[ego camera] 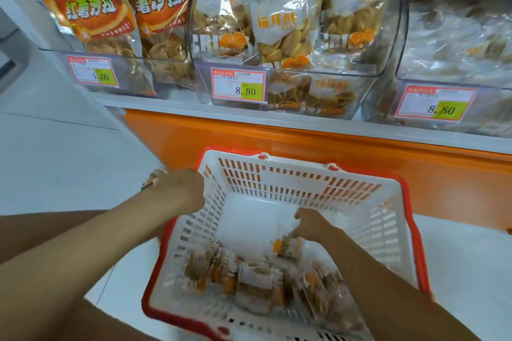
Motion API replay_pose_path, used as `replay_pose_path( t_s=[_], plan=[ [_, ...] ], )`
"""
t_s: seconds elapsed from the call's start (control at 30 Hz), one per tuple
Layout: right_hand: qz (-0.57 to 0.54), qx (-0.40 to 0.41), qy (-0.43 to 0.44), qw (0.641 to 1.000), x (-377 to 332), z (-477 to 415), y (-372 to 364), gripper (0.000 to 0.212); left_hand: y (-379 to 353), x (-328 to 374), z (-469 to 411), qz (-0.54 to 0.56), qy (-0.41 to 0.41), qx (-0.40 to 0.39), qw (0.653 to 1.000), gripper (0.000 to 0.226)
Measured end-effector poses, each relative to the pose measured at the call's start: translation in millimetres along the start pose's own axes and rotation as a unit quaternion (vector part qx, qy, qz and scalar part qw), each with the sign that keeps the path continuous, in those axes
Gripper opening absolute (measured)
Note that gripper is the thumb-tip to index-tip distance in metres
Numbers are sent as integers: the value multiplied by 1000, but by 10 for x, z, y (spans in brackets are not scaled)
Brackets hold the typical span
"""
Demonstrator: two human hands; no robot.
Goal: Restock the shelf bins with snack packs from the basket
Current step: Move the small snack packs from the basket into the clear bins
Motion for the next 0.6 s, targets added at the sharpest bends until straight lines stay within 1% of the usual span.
replay_pose_path(
  t_s=[0.03,0.1,0.13,0.2,0.27,0.3,0.33,0.4,0.47,0.53,0.6],
  plan=[
    [-24,2,-21,1000,83,-42,-166,58,-42,25,-3,-12,7,-10,1000,18],
    [-57,9,-55,997,196,-136,-449,59,-76,97,-13,-9,17,-13,1000,29],
    [-72,9,-67,995,223,-183,-571,56,-84,104,-26,-2,23,-19,1000,31],
    [-86,23,-88,992,236,-257,-687,50,-86,71,-78,6,27,-30,999,29],
    [-86,44,-103,990,237,-333,-711,48,-51,58,-79,0,21,-30,999,28],
    [-86,42,-108,989,225,-366,-728,48,-40,55,-82,-9,15,-31,999,30],
    [-86,38,-111,989,228,-401,-747,46,-35,72,-83,-13,8,-30,999,32],
    [-75,26,-119,990,215,-444,-758,34,-67,101,-121,-22,-6,-34,999,37],
    [-55,36,-132,989,211,-444,-723,25,-66,139,-120,-37,-5,-41,998,38],
    [-63,47,-127,989,167,-420,-593,27,-35,167,-104,-47,-2,-48,998,34],
    [-85,52,-85,991,65,-364,-389,34,-3,193,-106,-39,-10,-48,998,30]
  ],
)
Point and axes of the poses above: each hand's wrist, its own z-axis away from the middle knuckle, its own y-axis out of the back of the hand, x = y × z, the point moved 8 cm from there along -z, towards the middle knuckle, and after that the axes turned 15 degrees about z, right-handed, at the moved point
